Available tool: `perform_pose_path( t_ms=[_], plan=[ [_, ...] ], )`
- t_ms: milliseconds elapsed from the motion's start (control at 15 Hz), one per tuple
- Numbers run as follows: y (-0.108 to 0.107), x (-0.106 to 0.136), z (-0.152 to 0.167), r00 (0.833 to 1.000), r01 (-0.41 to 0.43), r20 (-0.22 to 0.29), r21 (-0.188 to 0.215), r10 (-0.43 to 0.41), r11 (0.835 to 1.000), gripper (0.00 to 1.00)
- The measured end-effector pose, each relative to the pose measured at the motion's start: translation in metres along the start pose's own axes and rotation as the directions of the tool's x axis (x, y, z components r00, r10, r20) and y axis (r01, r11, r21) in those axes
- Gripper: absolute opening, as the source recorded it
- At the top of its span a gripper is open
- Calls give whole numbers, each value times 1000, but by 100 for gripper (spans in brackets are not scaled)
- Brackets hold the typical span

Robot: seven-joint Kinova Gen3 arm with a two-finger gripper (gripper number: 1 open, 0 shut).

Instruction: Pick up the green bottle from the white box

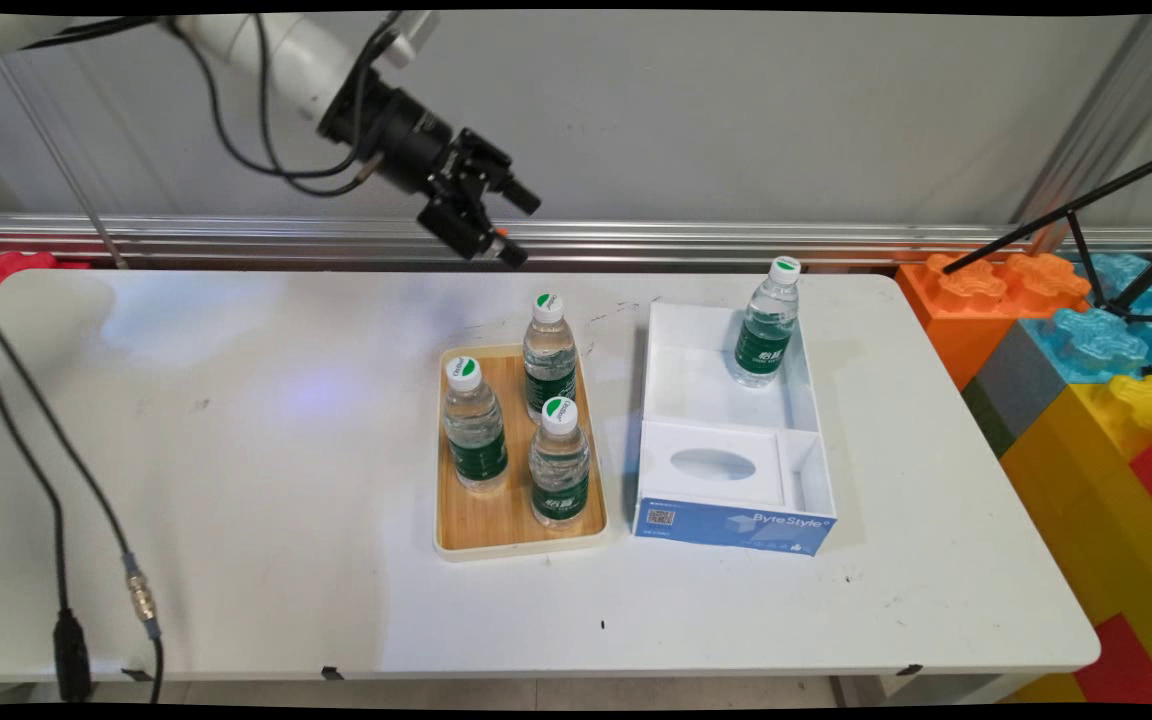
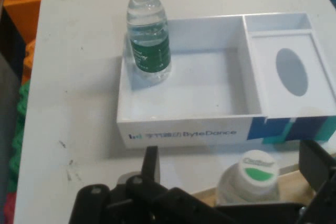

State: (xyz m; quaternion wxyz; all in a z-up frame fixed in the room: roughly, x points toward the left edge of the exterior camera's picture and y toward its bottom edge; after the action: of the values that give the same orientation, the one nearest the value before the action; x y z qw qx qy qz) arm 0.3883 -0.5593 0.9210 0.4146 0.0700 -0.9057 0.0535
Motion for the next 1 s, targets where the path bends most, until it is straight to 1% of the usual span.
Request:
perform_pose_path(
  t_ms=[267,467,600,800,1000],
  plan=[
    [-38,8,23,999,-49,-7,-38,49,998,100],
    [-59,13,45,998,-64,-18,-51,63,997,100],
    [-68,15,60,998,-66,-23,-58,64,996,100],
    [-78,22,96,998,-61,-37,-77,58,995,100],
    [-79,27,130,998,-57,-45,-103,53,993,100]
  ],
)
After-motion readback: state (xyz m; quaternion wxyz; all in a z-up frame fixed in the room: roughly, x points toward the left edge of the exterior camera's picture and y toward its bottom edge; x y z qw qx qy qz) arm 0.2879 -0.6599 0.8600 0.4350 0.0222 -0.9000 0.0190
